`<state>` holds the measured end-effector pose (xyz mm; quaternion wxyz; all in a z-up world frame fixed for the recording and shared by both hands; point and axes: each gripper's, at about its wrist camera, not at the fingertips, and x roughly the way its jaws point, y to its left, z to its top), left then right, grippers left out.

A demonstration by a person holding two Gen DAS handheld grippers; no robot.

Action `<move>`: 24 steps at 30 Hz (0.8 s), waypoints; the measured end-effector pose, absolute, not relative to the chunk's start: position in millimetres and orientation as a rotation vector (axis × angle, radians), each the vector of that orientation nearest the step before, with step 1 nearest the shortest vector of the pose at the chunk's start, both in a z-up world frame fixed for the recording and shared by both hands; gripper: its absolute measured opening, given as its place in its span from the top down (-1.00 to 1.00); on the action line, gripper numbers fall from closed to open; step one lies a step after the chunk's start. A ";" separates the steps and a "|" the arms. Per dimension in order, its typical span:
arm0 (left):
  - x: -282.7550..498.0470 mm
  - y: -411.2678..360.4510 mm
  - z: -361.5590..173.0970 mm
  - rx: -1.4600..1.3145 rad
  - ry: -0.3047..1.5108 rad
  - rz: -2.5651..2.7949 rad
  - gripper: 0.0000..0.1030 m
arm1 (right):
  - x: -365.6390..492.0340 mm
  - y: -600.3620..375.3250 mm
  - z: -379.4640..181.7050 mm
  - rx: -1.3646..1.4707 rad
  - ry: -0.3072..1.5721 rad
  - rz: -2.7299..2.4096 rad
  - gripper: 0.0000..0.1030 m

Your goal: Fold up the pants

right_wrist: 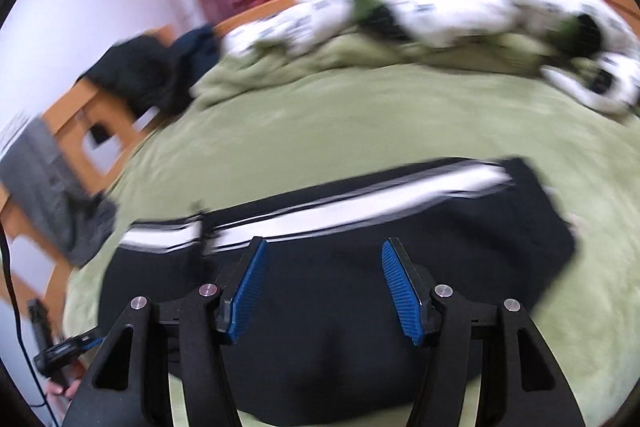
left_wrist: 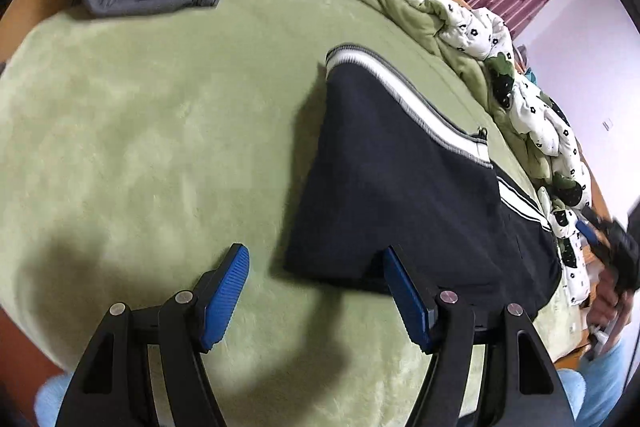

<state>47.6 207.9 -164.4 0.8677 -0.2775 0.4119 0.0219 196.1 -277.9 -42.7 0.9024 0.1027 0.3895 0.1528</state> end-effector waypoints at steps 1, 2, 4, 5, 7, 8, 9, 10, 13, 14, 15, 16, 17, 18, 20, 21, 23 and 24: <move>52.2 210.6 -159.3 -0.574 0.849 0.046 -0.31 | 202.3 -254.7 -43.7 0.194 0.825 0.353 -0.15; 57.2 213.6 -154.6 -0.570 0.834 0.038 -0.31 | 208.0 -233.9 -46.8 0.179 0.847 0.387 -0.15; 78.3 218.4 -146.4 -0.537 0.838 0.010 -0.32 | 221.8 -191.9 -56.1 0.146 0.900 0.449 -0.14; 90.6 219.7 -144.0 -0.511 0.852 0.016 -0.32 | 228.9 -169.3 -63.9 0.124 0.929 0.481 -0.14; 105.8 222.4 -141.2 -0.486 0.846 0.023 -0.32 | 236.4 -138.4 -80.5 0.098 0.968 0.517 -0.07; 112.3 224.6 -140.7 -0.480 0.842 0.026 -0.32 | 239.3 -123.5 -92.0 0.090 0.991 0.531 -0.05; 120.1 227.3 -140.2 -0.477 0.838 0.027 -0.31 | 239.9 -113.7 -104.7 0.088 1.017 0.545 -0.04; 129.7 230.7 -139.7 -0.483 0.828 0.018 -0.29 | 239.9 -101.6 -120.6 0.085 1.053 0.558 -0.01; 159.0 241.7 -140.8 -0.515 0.818 -0.023 -0.28 | 232.6 -84.5 -157.6 0.083 1.123 0.578 0.05; 169.2 244.2 -142.7 -0.523 0.825 -0.047 -0.28 | 228.2 -82.5 -167.9 0.088 1.124 0.575 0.05; 177.0 242.6 -145.2 -0.524 0.835 -0.061 -0.28 | 221.8 -83.2 -170.8 0.089 1.086 0.567 0.05; 193.8 240.7 -153.4 -0.515 0.888 -0.101 -0.28 | 214.5 -84.3 -170.5 0.080 1.056 0.564 0.05; 201.5 238.9 -158.0 -0.508 0.922 -0.117 -0.25 | 207.9 -85.7 -170.7 0.080 1.059 0.576 0.05; 210.5 236.5 -163.6 -0.503 0.955 -0.126 -0.20 | 203.0 -87.4 -170.3 0.085 1.064 0.589 0.05; 220.4 231.8 -168.4 -0.490 0.948 -0.147 -0.21 | 192.6 -92.0 -168.3 0.064 1.077 0.608 0.05; 221.7 230.5 -168.8 -0.490 0.942 -0.153 -0.20 | 189.2 -94.8 -167.4 0.061 1.078 0.618 0.05; 228.9 228.4 -171.4 -0.510 0.945 -0.183 -0.20 | 183.9 -104.5 -167.0 0.081 1.085 0.631 0.05; 231.2 228.0 -172.1 -0.518 0.945 -0.190 -0.12 | 183.4 -106.6 -168.2 0.095 1.091 0.638 0.05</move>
